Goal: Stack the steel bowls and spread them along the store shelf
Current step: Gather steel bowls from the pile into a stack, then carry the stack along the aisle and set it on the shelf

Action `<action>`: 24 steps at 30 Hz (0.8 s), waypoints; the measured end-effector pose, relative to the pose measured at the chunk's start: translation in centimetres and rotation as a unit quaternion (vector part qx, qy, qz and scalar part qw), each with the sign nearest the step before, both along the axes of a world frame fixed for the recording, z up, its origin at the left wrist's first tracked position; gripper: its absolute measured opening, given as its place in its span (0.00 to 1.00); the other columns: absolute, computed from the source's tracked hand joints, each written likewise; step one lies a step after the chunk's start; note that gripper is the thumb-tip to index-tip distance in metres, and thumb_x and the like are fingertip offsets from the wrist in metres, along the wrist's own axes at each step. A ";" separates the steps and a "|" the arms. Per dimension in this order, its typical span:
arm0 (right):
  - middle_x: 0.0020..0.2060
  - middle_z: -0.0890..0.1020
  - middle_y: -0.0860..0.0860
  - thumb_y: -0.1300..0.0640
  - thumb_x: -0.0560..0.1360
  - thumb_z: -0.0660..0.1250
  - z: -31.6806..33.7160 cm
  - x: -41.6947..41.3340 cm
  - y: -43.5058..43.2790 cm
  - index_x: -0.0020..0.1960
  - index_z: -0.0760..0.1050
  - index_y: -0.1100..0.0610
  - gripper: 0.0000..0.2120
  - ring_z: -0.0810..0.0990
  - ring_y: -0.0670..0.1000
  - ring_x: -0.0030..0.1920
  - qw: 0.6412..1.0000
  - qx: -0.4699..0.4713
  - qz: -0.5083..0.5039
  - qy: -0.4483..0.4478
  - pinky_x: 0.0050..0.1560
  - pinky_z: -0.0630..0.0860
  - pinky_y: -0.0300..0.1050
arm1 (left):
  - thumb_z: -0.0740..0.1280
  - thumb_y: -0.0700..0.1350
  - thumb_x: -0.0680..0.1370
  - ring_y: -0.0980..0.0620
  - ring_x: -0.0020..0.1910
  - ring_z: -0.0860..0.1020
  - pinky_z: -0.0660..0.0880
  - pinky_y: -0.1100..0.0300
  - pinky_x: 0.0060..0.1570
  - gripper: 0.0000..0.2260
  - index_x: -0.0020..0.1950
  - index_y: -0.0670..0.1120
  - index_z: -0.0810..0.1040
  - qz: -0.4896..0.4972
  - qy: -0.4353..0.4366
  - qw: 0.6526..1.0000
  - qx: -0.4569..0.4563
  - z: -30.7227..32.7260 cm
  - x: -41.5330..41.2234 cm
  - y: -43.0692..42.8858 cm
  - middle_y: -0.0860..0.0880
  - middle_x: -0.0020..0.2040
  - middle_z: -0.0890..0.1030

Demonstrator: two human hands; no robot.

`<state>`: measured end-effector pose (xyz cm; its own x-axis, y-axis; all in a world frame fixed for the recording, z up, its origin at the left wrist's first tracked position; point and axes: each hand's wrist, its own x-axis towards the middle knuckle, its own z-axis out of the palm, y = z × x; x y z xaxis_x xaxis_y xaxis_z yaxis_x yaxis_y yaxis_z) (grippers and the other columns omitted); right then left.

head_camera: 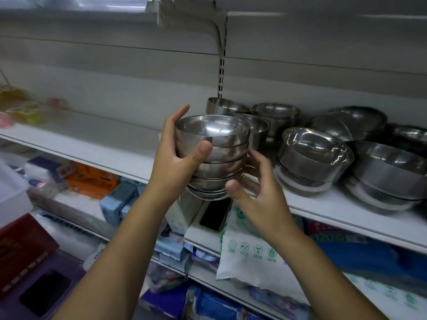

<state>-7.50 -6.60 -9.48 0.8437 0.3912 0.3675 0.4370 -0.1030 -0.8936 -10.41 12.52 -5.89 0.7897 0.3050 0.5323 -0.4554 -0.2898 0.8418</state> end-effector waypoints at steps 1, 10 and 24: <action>0.68 0.74 0.34 0.23 0.60 0.72 -0.2 0.0 0.2 0.76 0.59 0.36 0.49 0.75 0.37 0.67 1.000 -0.016 0.010 0.002 0.68 0.75 0.45 | 0.70 0.77 0.62 0.48 0.68 0.76 0.76 0.42 0.64 0.45 0.76 0.62 0.64 0.000 0.003 1.000 0.000 0.0 0.1 0.0 0.49 0.71 0.73; 0.59 0.80 0.34 0.47 0.58 0.85 0.1 0.1 1.0 0.78 0.62 0.41 0.55 0.82 0.37 0.57 1.000 -0.001 -0.007 0.006 0.61 0.79 0.39 | 0.69 0.77 0.63 0.56 0.66 0.77 0.78 0.51 0.63 0.44 0.75 0.59 0.66 -0.005 -0.002 1.000 0.016 0.5 -0.7 -0.2 0.56 0.68 0.74; 0.63 0.79 0.35 0.42 0.56 0.84 7.7 -2.8 -6.5 0.75 0.65 0.37 0.51 0.77 0.34 0.63 0.993 0.009 -0.104 -0.047 0.61 0.77 0.34 | 0.78 0.65 0.65 0.49 0.70 0.75 0.76 0.45 0.65 0.43 0.76 0.60 0.64 -0.173 -0.034 0.984 -0.006 7.3 -0.1 -5.4 0.52 0.73 0.71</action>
<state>-10.32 -13.14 -1.76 0.8676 0.2044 0.4533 0.4890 -0.1852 -0.8524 -10.55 7.10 1.38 0.8097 0.0302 0.5860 -0.5811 -0.0975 0.8080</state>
